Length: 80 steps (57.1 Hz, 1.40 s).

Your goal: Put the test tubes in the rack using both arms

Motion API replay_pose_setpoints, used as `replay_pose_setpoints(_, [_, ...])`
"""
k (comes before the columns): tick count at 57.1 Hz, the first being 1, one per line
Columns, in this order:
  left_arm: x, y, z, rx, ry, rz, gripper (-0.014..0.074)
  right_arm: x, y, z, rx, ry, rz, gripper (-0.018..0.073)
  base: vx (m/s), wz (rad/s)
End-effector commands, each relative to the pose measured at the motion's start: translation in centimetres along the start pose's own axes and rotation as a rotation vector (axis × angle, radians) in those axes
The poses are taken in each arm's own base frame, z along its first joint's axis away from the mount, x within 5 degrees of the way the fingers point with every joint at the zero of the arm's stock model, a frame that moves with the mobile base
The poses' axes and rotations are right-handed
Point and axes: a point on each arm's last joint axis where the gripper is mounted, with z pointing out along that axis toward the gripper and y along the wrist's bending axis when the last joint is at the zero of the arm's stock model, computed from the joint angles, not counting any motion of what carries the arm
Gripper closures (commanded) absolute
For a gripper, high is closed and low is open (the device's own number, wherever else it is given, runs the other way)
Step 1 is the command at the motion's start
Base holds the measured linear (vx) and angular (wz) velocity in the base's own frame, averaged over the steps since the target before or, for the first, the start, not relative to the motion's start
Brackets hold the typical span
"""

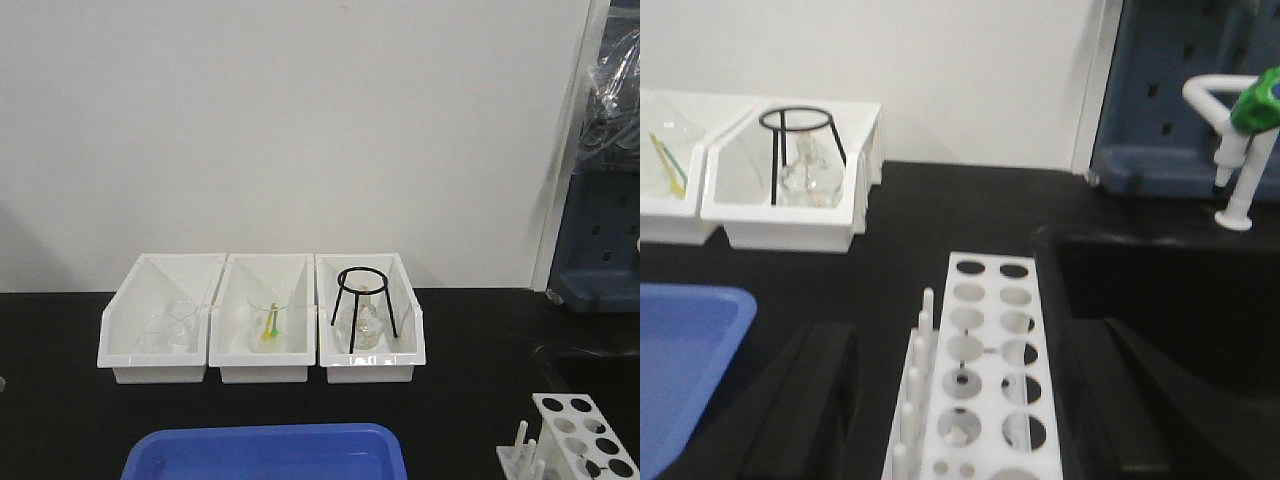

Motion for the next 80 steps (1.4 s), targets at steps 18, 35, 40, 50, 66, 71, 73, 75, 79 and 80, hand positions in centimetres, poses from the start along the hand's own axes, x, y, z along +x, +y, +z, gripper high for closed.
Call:
replay_pose_setpoints(18, [1.3, -5.6, 1.3, 0.452, 0.054, -0.233, 0.0601, -4.4, 0.3, 4.9, -0.101, 0.205, -0.148, 0.0083, 0.0, 0.0])
replay_pose_setpoints(35, [5.2, -7.7, 3.3, 0.679, 0.107, -0.394, 0.0601, -8.9, 3.0, 9.3, -0.421, 0.191, -0.186, 0.0083, 0.0, 0.0])
replay_pose_setpoints(40, [6.3, -8.0, 3.7, 0.704, 0.125, -0.425, 0.0601, -10.0, 4.7, 10.0, -0.504, 0.149, -0.257, 0.0083, 0.0, 0.0])
replay_pose_setpoints(50, [7.1, -8.5, 3.8, 0.723, 0.151, -0.435, 0.0601, -11.7, 10.1, 11.5, -0.611, 0.089, -0.367, 0.0083, 0.0, 0.0])
replay_pose_setpoints(66, [7.5, -8.9, 3.6, 0.757, 0.181, -0.398, 0.0601, -13.8, 18.8, 13.9, -0.753, 0.102, -0.504, 0.0083, 0.0, 0.0])
replay_pose_setpoints(71, [7.5, -8.9, 3.6, 0.757, 0.181, -0.398, 0.0601, -14.6, 20.7, 14.3, -0.785, 0.107, -0.523, 0.0083, 0.0, 0.0])
replay_pose_setpoints(73, [7.5, -8.9, 3.6, 0.756, 0.18, -0.399, 0.0601, -14.9, 21.5, 14.6, -0.798, 0.103, -0.53, 0.0083, 0.0, 0.0])
replay_pose_setpoints(75, [7.5, -8.9, 3.6, 0.757, 0.18, -0.399, 0.0601, -15.2, 22.2, 14.7, -0.81, 0.096, -0.535, 0.0083, 0.0, 0.0])
replay_pose_setpoints(79, [7.4, -8.9, 3.5, 0.76, 0.176, -0.401, 0.0601, -15.9, 23.7, 14.8, -0.835, 0.069, -0.54, 0.0083, 0.0, 0.0])
replay_pose_setpoints(80, [7.4, -8.9, 3.5, 0.762, 0.175, -0.402, 0.0601, -15.9, 24.0, 14.9, -0.84, 0.068, -0.542, 0.0083, 0.0, 0.0])
